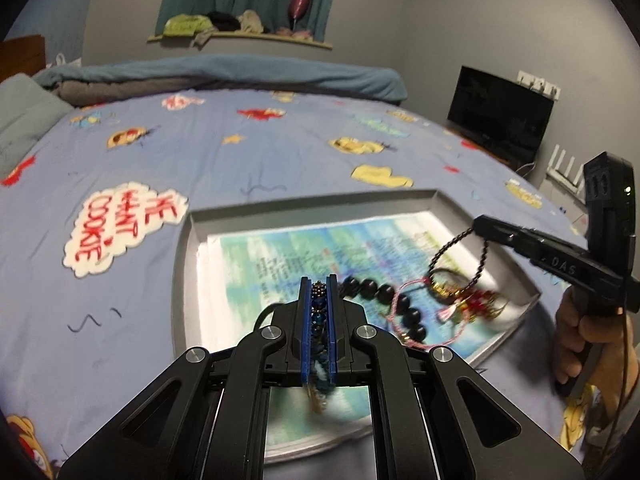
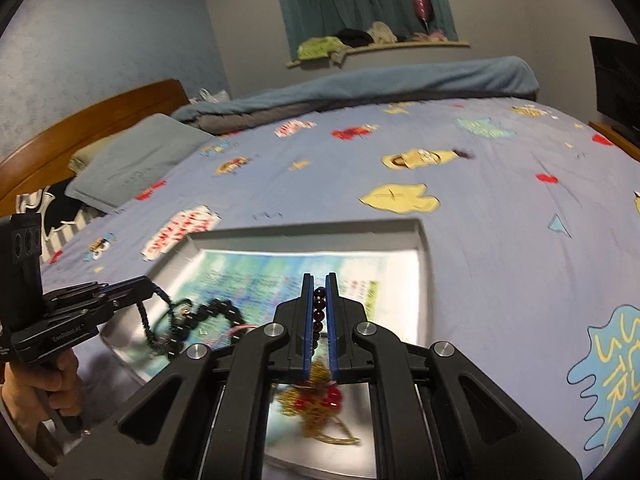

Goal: Organize jewelry
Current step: 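Carry the blue bracelet into the grey box with left tool while right drops dark red bracelet there, then grasp the silver bangle with left tool while right tool grasps the round pearl hairpin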

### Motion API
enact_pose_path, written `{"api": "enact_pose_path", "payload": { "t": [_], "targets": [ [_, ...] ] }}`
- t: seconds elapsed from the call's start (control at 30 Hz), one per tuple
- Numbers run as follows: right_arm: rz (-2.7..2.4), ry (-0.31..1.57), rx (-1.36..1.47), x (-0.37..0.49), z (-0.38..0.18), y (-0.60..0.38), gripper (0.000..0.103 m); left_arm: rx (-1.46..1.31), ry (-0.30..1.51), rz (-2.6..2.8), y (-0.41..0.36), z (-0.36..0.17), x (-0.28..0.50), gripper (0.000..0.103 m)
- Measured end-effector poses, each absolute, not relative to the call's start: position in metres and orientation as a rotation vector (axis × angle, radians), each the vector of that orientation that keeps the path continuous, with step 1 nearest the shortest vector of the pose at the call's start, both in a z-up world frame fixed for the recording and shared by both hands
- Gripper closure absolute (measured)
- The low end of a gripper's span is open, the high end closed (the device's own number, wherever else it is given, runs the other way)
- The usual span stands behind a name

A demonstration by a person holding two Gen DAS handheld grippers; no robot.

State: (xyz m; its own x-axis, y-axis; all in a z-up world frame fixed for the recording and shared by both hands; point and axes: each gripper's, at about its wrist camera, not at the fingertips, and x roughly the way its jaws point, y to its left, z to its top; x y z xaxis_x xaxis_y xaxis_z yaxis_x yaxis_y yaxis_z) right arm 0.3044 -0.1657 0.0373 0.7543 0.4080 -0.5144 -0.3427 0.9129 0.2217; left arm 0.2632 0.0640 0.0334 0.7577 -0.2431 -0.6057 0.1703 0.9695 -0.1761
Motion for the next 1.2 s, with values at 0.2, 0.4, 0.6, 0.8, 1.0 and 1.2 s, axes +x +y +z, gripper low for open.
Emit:
{"api": "enact_pose_path", "payload": {
  "t": [0.2, 0.4, 0.6, 0.8, 1.0, 1.2],
  "targets": [
    [0.370, 0.615, 0.091, 0.309, 0.028, -0.167, 0.097, -0.097, 0.710, -0.220, 0.063, 0.023, 0.266, 0.096],
    [0.350, 0.640, 0.080, 0.312, 0.021, -0.167, 0.097, -0.088, 0.740, -0.208, 0.063, 0.016, 0.269, 0.096],
    [0.347, 0.611, 0.072, 0.308, 0.026, -0.167, 0.066, -0.078, 0.716, -0.189, 0.067, 0.020, 0.263, 0.066],
    [0.341, 0.570, 0.062, 0.299, 0.033, -0.168, 0.060, -0.066, 0.692, -0.190, 0.066, 0.027, 0.254, 0.061],
    [0.375, 0.522, 0.059, 0.276, 0.045, -0.166, 0.053, -0.058, 0.662, -0.193, 0.068, 0.037, 0.237, 0.050],
    [0.428, 0.486, 0.000, 0.241, 0.054, -0.152, 0.051, -0.064, 0.652, -0.181, 0.080, 0.043, 0.207, 0.048]
  ]
}}
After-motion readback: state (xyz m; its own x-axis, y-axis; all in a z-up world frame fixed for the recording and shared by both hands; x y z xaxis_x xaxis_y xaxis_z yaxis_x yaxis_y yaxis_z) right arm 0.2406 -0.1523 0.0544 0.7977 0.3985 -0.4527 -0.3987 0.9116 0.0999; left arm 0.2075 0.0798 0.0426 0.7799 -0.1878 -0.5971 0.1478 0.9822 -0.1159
